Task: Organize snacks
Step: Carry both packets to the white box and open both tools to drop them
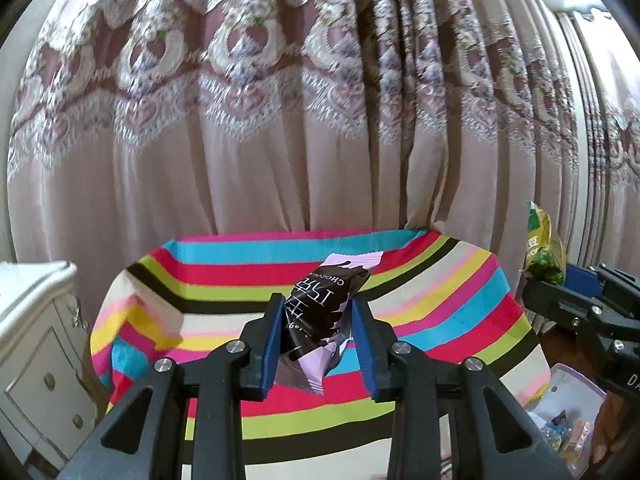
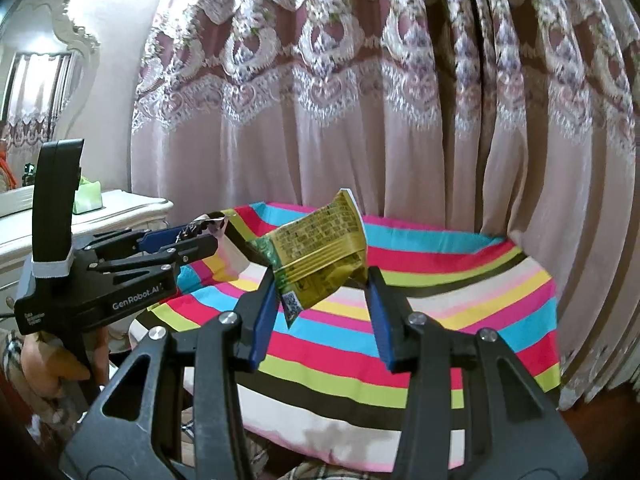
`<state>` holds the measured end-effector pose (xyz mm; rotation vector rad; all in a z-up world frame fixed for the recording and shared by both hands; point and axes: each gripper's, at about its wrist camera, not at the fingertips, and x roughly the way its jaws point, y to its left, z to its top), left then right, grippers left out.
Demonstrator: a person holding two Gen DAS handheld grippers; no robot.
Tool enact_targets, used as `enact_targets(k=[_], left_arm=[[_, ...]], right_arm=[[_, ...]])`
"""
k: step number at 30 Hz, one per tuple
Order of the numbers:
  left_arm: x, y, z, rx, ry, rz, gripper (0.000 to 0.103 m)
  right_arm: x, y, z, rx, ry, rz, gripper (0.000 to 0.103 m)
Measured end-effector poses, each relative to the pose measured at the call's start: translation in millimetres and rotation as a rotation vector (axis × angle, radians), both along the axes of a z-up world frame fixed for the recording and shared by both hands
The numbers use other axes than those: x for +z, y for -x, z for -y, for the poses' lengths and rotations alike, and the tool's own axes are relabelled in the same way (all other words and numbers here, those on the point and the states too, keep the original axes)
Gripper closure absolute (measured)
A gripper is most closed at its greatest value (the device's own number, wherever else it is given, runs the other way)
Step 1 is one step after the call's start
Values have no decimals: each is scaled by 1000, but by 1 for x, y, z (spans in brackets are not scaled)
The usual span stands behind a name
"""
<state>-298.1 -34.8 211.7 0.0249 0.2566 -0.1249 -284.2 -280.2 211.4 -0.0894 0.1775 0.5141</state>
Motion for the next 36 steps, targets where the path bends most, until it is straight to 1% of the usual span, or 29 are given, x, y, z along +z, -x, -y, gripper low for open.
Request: enact_targets(k=[4, 9, 12, 16, 20, 24, 29, 32, 36], left_arm=[[5, 10, 13, -28, -16, 16, 67], [7, 19, 34, -69, -51, 18, 67], [8, 25, 46, -96, -72, 19, 67], [11, 33, 63, -126, -105, 35, 67], [13, 36, 82, -162, -137, 29, 67], [9, 39, 109, -217, -191, 25, 67], [4, 44, 146, -312, -253, 15, 67], [-1, 45, 169, -394, -274, -13, 67], [-8, 47, 196, -470, -308, -30, 67]], right_arm=[[0, 10, 11, -12, 7, 31, 57], [-4, 21, 35, -25, -5, 40, 56], [-8, 25, 50, -52, -10, 36, 56], [-20, 31, 80, -104, -38, 3, 56], [-32, 35, 108, -172, -51, -34, 56], [-47, 39, 136, -240, -64, -76, 56], [-64, 48, 167, -307, -85, -121, 56], [-74, 53, 181, -342, -81, -144, 56], [-87, 61, 205, -406, -89, -177, 56]])
